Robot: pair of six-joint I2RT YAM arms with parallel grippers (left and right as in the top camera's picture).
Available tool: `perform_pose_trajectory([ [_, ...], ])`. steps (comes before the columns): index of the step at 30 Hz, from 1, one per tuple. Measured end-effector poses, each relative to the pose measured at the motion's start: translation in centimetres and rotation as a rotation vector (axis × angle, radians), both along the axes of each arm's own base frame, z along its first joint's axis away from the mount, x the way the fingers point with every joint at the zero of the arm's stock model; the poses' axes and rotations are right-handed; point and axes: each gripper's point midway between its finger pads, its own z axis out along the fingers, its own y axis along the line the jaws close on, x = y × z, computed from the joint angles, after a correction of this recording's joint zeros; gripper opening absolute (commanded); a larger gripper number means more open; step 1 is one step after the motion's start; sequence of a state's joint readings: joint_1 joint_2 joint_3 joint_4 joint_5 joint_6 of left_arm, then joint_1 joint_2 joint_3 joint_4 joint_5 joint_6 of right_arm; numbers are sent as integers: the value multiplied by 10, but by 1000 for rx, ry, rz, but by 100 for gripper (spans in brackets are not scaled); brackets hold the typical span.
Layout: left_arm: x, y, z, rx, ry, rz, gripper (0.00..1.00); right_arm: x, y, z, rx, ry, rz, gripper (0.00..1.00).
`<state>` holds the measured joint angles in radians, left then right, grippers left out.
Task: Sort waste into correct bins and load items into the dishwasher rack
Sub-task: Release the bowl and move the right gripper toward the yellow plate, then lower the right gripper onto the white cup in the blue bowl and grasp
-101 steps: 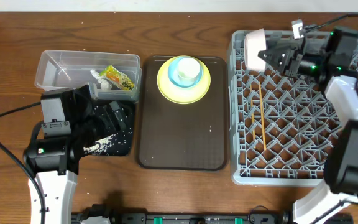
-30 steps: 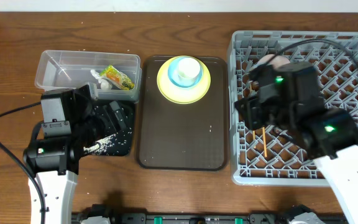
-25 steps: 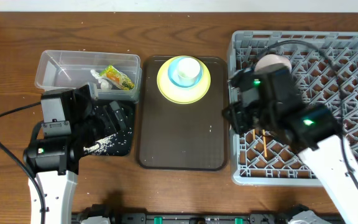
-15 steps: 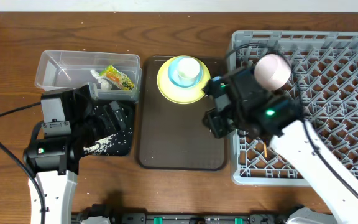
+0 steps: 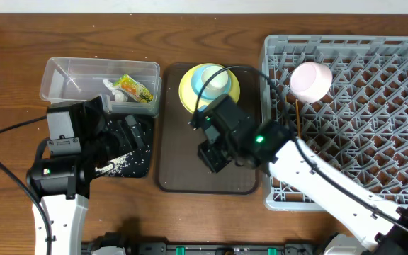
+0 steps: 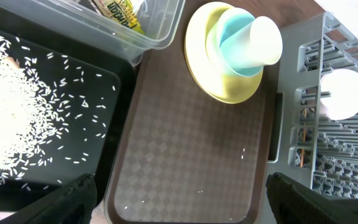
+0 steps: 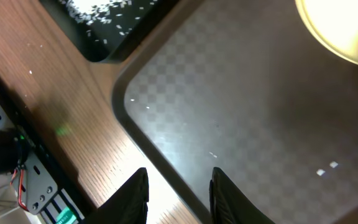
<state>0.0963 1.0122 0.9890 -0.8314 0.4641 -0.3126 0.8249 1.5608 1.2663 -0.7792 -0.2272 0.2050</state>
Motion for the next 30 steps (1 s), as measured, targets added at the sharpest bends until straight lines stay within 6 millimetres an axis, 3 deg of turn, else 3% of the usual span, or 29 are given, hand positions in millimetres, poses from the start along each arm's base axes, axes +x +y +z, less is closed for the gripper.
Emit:
perform_pose_trajectory([
  [8, 0, 0, 0, 0, 0, 0, 90, 9, 16, -8, -26, -84, -14, 33],
  [17, 0, 0, 0, 0, 0, 0, 90, 35, -2, -11, -130, -207, -111, 45],
  [30, 0, 0, 0, 0, 0, 0, 90, 61, -11, -2, -152, -311, -192, 47],
])
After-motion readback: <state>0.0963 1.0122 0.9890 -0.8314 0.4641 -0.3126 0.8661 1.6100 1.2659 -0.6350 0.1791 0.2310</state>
